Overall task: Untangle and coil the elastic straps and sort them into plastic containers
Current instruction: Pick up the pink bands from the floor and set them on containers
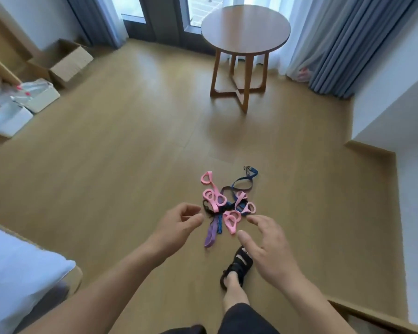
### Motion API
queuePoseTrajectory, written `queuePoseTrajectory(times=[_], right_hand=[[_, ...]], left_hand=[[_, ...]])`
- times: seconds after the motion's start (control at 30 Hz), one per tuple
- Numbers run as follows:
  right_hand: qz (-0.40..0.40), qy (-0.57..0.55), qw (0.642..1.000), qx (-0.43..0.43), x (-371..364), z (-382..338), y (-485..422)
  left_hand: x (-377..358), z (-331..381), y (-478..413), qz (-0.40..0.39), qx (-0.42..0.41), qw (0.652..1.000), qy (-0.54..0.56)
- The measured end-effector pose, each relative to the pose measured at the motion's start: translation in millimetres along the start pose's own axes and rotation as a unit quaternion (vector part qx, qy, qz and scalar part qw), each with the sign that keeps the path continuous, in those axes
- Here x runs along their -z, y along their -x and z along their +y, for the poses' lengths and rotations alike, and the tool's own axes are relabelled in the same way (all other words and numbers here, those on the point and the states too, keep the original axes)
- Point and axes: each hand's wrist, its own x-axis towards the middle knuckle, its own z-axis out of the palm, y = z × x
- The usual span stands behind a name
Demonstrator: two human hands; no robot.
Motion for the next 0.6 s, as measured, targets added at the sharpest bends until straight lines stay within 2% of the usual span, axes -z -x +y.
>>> queuePoseTrajectory(times=[0.27,0.43,0.6], right_hand=[[-0.108,0.012,0.993,-0.052,-40,84,-200],[-0.153,0.026,0.982,-0.111,-120,161,-310],[-0.195,0.048,0.963,-0.180,-240,253,-400]], left_hand=[[-53,-20,-199,0.040,0.151,0.985,0.070],[-90,-102,-320,0.056,0.258,0.962,0.070],[-116,-211,-428,0.032,0.287,0.957,0.005]])
